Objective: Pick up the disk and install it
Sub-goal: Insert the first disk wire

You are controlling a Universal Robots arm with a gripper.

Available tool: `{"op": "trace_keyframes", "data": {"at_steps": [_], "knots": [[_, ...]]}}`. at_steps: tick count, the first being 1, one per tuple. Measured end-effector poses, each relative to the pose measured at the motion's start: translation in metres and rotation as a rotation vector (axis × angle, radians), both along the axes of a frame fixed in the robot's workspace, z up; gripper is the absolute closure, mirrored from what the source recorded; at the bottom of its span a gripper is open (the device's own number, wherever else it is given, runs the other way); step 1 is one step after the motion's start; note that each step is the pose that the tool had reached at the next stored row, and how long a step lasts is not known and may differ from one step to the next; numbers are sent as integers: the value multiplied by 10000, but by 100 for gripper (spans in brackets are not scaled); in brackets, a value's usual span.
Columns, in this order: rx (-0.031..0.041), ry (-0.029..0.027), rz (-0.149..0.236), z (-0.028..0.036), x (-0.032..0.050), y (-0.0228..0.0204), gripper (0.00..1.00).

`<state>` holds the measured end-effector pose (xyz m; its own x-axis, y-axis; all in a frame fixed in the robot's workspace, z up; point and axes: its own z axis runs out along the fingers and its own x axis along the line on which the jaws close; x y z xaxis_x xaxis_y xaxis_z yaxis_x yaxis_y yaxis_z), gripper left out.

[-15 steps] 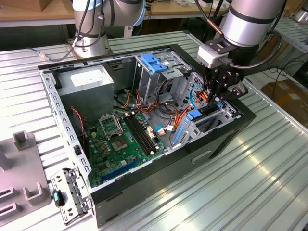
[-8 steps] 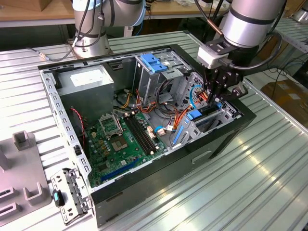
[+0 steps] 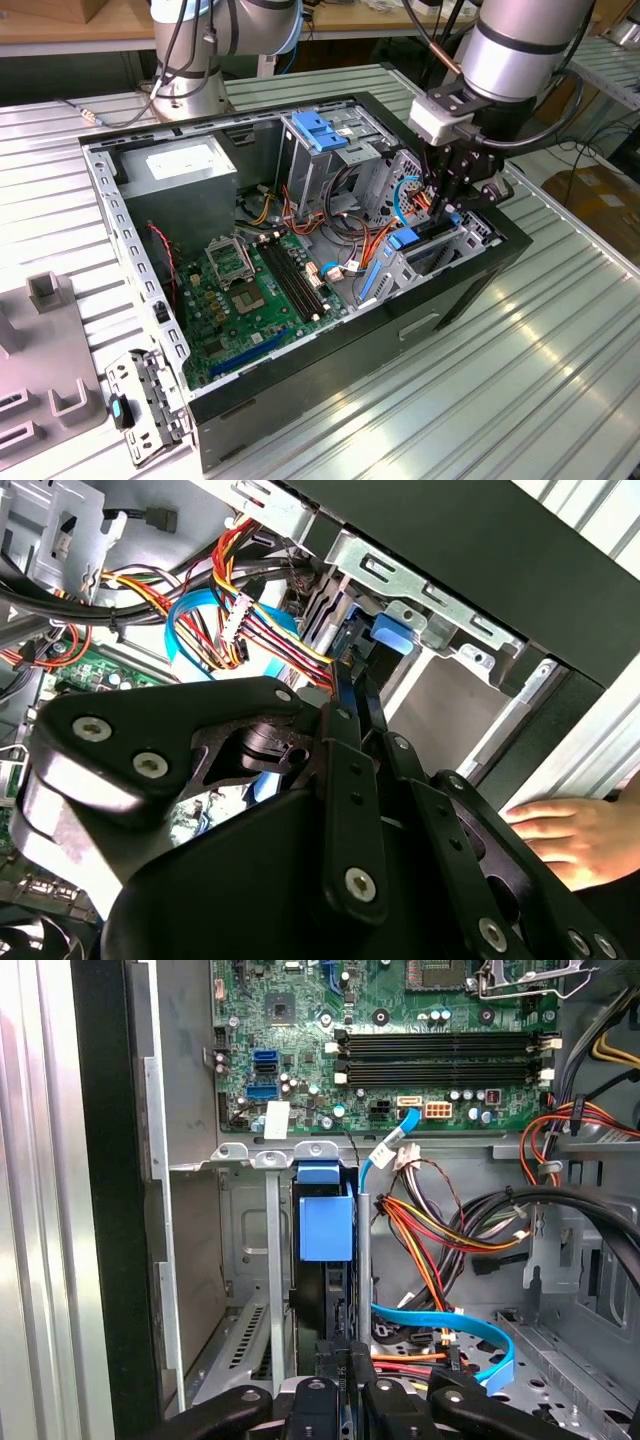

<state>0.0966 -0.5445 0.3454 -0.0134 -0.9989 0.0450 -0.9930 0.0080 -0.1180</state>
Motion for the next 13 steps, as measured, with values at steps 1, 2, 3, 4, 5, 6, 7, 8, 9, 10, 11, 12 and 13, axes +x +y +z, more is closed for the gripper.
{"op": "trace_keyframes", "data": {"at_steps": [1, 2, 3, 4, 5, 6, 7, 8, 9, 10, 11, 12, 13], "knots": [[1, 0, -1, -3, 0, 0, 84], [3, 0, -2, -8, 1, 0, 84], [3, 0, -1, -9, 4, 0, 84], [3, 0, 0, -9, 7, 0, 84], [6, 0, -2, -9, 7, 0, 84], [27, 0, -3, -7, 7, 0, 84], [44, -1, -2, -6, 8, 0, 84], [53, -1, -5, -4, 8, 0, 84], [55, 0, -17, -3, 8, 0, 84], [57, -1, -43, -2, 8, 0, 84], [55, -1, -60, -1, 8, 0, 84], [54, -1, -76, 0, 8, 0, 84], [54, 0, -92, 1, 8, 0, 84]]}}
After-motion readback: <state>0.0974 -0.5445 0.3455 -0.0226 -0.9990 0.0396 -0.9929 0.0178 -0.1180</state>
